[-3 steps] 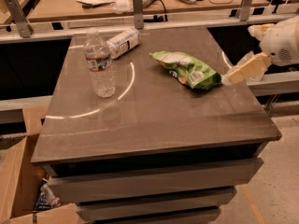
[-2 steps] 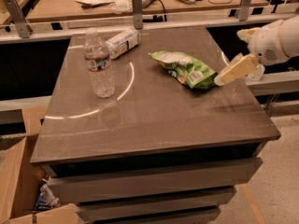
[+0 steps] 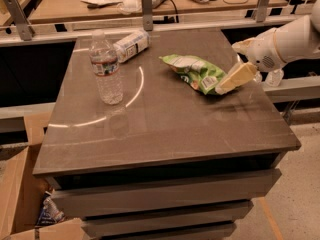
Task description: Move green rice chip bag near blue plastic bottle
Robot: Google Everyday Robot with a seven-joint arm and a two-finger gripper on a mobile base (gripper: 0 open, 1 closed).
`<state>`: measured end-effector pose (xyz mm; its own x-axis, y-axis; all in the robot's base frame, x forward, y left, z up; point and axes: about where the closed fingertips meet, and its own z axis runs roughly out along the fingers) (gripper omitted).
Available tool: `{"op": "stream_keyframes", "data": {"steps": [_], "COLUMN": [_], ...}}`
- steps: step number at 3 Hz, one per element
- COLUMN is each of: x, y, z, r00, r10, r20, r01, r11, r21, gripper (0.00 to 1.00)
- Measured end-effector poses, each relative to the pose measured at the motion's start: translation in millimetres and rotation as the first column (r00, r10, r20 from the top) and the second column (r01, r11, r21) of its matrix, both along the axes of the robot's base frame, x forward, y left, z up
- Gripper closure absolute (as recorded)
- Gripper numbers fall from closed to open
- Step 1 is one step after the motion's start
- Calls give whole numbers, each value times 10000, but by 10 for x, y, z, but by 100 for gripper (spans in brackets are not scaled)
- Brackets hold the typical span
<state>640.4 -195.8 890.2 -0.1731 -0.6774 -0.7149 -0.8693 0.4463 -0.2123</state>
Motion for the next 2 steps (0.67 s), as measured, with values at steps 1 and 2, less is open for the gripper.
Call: {"op": "stream_keyframes", "data": {"steps": [1, 2], "x": [-40, -100], "y": [211, 322], "z": [-146, -227], "r00": [9973, 9936], "r10": [556, 866], "r20": [-471, -728], "r01": [-554, -861], "r11": [9984, 9962], "r21": [70, 101], "gripper": [33, 56]}}
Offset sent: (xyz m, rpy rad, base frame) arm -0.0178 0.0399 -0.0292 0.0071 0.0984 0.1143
